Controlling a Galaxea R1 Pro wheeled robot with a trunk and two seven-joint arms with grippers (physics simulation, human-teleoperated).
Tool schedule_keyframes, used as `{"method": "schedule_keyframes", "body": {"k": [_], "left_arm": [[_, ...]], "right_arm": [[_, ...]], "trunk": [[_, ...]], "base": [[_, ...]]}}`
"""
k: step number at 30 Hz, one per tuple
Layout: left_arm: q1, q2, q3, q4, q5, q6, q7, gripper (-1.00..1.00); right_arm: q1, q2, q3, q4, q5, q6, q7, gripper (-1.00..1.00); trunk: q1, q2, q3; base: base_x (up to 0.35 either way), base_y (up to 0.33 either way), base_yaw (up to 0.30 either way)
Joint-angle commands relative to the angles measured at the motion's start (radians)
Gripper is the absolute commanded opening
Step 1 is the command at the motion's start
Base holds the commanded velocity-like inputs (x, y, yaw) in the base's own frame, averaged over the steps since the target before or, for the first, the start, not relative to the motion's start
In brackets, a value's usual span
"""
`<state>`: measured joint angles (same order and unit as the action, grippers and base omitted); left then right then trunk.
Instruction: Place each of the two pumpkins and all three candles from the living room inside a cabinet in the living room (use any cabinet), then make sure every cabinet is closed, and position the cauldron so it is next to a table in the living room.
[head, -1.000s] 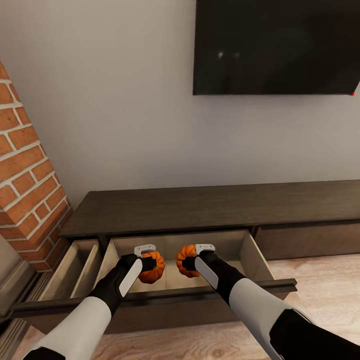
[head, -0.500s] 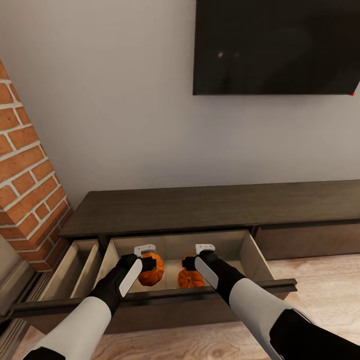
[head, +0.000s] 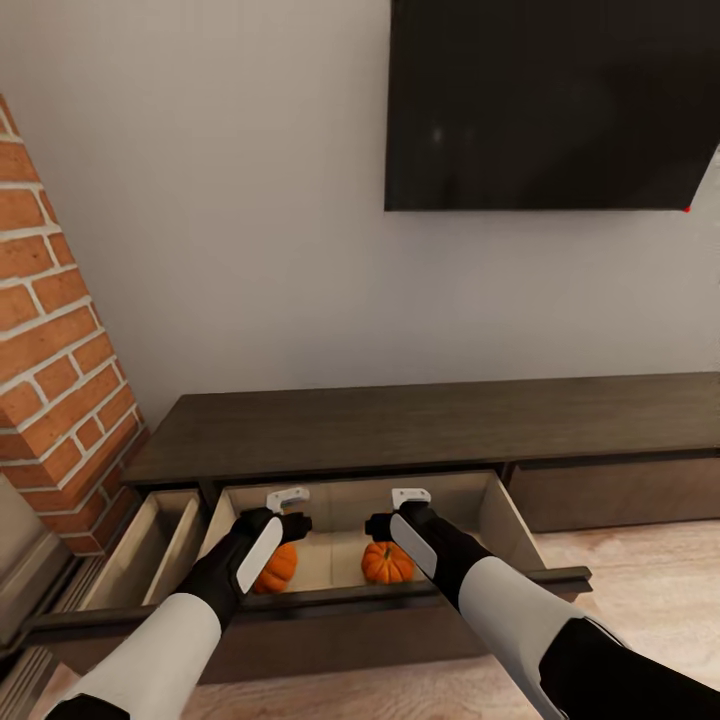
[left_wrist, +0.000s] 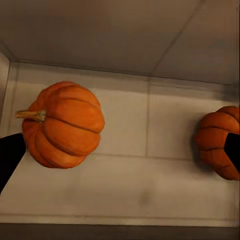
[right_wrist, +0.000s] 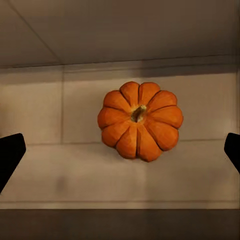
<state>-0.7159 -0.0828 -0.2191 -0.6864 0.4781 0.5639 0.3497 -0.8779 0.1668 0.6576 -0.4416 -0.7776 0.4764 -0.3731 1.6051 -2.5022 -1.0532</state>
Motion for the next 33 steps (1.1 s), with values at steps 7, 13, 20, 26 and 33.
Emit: {"method": "schedule_keyframes", "body": {"k": [7, 13, 20, 26, 33], "left_arm": [[0.0, 0.002, -0.005, -0.002, 0.017, 0.005, 0.009, 1.0], [-0.001, 0.006, 0.024, -0.002, 0.046, 0.007, 0.019, 1.0], [-0.001, 0.006, 0.029, -0.002, 0.049, 0.009, 0.02, 1.0], [-0.001, 0.007, 0.029, -0.002, 0.051, 0.011, 0.017, 1.0], [0.0, 0.007, 0.029, -0.002, 0.051, 0.011, 0.015, 1.0]], "right_arm": [[-0.001, -0.001, 0.008, 0.022, -0.012, -0.011, -0.008, 1.0], [-0.001, -0.002, 0.008, 0.023, -0.012, -0.014, -0.007, 1.0], [-0.001, -0.003, 0.008, 0.023, -0.014, -0.016, -0.005, 1.0], [-0.001, -0.005, 0.008, 0.022, -0.012, -0.091, 0.004, 1.0], [-0.001, -0.009, 0.013, 0.01, -0.01, -0.143, 0.008, 1.0]], "trunk": [[-0.003, 0.001, 0.026], [-0.013, 0.017, 0.048], [-0.04, 0.066, 0.07], [-0.063, 0.108, 0.089], [-0.09, 0.157, 0.111]], "base": [[0.0, 0.0, 0.0], [0.0, 0.0, 0.0], [0.0, 0.0, 0.0], [-0.166, 0.0, 0.0], [-0.02, 0.0, 0.0]]}}
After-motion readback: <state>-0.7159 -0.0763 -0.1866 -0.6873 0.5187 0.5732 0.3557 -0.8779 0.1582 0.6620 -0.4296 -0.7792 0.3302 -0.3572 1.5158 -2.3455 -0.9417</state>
